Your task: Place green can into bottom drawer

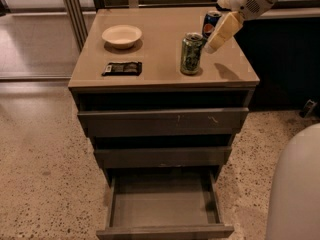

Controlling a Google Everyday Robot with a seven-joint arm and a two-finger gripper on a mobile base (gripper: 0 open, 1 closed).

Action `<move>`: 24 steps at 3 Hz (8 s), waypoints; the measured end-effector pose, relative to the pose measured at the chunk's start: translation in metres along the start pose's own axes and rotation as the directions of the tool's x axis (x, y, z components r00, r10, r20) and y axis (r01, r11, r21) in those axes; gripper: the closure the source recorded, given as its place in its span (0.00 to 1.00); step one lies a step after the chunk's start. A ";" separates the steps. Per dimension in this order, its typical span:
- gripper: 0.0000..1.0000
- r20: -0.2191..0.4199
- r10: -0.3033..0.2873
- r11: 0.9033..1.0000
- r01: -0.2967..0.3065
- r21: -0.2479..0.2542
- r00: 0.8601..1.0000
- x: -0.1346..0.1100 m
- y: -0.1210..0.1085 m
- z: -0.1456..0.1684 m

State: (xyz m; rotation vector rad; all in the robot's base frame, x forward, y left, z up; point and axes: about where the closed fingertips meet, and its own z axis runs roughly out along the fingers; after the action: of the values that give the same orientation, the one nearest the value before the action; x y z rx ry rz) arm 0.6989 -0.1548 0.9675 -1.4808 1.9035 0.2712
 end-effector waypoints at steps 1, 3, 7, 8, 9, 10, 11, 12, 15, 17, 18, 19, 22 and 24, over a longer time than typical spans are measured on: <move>0.00 0.032 0.018 1.000 -0.017 -0.022 0.999 -0.004 -0.002 0.019; 0.00 0.039 0.062 0.998 -0.061 -0.027 0.997 0.013 -0.007 0.046; 0.00 0.116 0.146 0.989 -0.144 -0.032 0.982 0.016 -0.017 0.093; 0.19 0.108 0.161 0.986 -0.156 -0.053 0.981 0.020 -0.008 0.106; 0.42 0.106 0.161 0.986 -0.156 -0.056 0.981 0.020 -0.007 0.108; 0.65 0.106 0.161 0.986 -0.156 -0.057 0.981 0.020 -0.007 0.108; 0.88 0.121 0.124 0.989 -0.112 -0.099 0.985 0.009 0.008 0.092; 1.00 0.156 0.062 0.986 -0.037 -0.162 0.986 -0.006 0.039 0.057; 1.00 0.165 0.002 0.971 0.037 -0.235 0.986 -0.001 0.091 0.032; 1.00 0.232 -0.040 0.996 0.057 -0.065 0.972 0.043 0.138 0.034; 1.00 0.273 0.057 0.998 -0.049 -0.035 0.960 0.111 0.168 0.075; 1.00 0.222 0.218 0.969 -0.184 -0.163 0.950 0.209 0.237 0.163; 1.00 0.143 0.291 0.916 -0.232 -0.327 0.946 0.311 0.315 0.264; 1.00 0.261 0.085 0.955 -0.004 -0.297 0.962 0.363 0.319 0.373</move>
Offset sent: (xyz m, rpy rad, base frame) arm 0.0194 0.0165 -0.0390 0.0769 0.0564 -0.0115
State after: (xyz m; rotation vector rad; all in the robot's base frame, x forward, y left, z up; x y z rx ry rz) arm 0.5178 -0.1229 0.3853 -1.4995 1.7286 0.7687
